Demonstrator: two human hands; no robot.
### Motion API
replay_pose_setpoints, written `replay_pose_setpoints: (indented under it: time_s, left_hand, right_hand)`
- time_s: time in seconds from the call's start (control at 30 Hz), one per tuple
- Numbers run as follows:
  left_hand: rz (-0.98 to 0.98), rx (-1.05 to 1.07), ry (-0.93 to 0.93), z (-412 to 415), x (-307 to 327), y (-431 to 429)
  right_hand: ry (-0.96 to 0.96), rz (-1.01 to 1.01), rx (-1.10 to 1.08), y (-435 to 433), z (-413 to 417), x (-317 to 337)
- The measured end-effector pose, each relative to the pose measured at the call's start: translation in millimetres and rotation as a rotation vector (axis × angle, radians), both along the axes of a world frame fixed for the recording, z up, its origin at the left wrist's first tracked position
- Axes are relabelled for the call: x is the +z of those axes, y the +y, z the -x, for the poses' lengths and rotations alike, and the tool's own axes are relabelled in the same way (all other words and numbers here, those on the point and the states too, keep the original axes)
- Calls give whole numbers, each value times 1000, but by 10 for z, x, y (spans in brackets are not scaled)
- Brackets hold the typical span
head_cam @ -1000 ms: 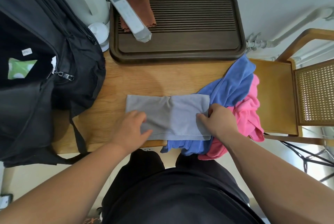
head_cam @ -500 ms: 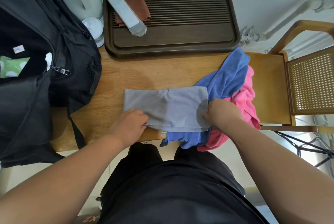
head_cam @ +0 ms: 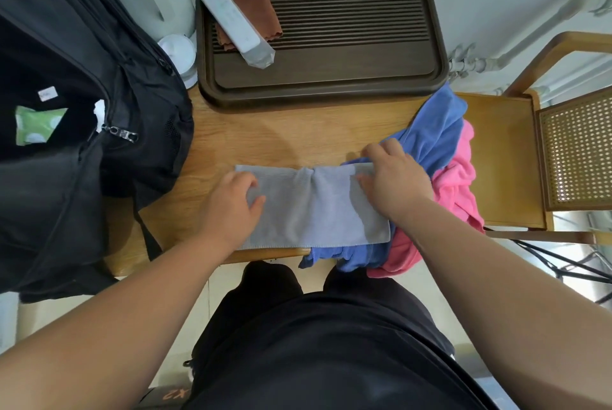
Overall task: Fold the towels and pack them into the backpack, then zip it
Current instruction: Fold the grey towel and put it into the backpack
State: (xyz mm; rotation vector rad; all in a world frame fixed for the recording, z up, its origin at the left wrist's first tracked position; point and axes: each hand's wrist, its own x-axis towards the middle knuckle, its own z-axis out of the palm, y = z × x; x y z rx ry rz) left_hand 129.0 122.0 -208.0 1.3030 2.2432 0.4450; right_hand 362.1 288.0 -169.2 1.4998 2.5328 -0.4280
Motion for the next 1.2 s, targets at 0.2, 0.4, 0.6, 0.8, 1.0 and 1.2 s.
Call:
replay_pose_setpoints:
  time_s: [0.2, 0.4, 0.6, 0.8, 1.0, 1.2]
  left_hand:
    - [216, -162, 290, 104, -23, 453]
    - [305, -112, 221, 358, -47, 509]
    - [289, 38, 119, 519, -57, 340]
    - [333, 171, -24, 463, -111, 138]
    - [103, 667, -534, 376, -7, -4]
    - [113, 914, -781, 264, -84, -124]
  right_hand:
    - [-204, 26, 326, 73, 358, -333]
    - [-173, 60, 307, 229, 287, -335]
    - [-141, 85, 152, 309, 425, -268]
    - [-219, 201, 244, 308, 496, -117]
    - [111, 531, -70, 389, 664, 20]
    - [78, 245, -218, 451, 903, -162]
